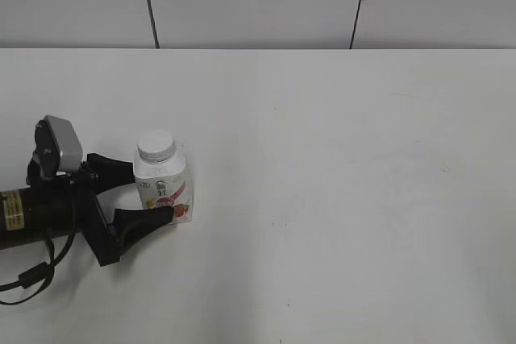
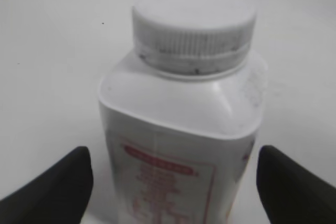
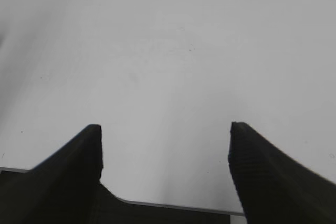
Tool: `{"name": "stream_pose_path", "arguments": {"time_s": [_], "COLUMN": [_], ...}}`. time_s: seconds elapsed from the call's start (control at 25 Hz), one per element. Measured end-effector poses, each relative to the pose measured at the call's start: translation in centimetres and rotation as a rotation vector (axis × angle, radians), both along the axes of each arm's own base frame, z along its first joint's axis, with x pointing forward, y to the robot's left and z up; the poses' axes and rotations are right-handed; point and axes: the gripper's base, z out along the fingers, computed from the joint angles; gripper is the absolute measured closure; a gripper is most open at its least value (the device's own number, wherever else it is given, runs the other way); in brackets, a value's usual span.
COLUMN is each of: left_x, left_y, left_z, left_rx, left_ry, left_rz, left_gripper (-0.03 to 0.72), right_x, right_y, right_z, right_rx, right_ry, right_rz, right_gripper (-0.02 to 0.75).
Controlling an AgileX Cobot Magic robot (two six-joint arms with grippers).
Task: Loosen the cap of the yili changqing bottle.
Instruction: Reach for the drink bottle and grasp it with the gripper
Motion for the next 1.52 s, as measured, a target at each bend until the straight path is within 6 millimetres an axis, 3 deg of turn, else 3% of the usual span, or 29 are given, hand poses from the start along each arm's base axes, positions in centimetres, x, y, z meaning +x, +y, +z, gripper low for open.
{"name": "stream_pose_path", "arguments": {"time_s": [0.36,0.76,1.52], "left_x": [-0.08,-0.04,-0.11], "left_y": [0.03,0.05,-0.04], "left_z": [-0.91,-0.91,-1.00], "left_rx": [0.015,0.016,0.033], "left_ry": [0.007,0.005,-0.001], "left_rz": [-0.004,0.000,-0.036], "left_gripper": [0.108,0.229,0.278], "right_x": [0.00,0.00,0.00], "right_y": [0.00,0.00,0.00], "right_z": [0.00,0.01,0.01], "right_rx": [0.000,0.000,0.000], "right_ry": [0.000,-0.001,-0.001], "right_rz": [0.000,0.000,0.000], "right_gripper": [0.152,0.152,0.152]}}
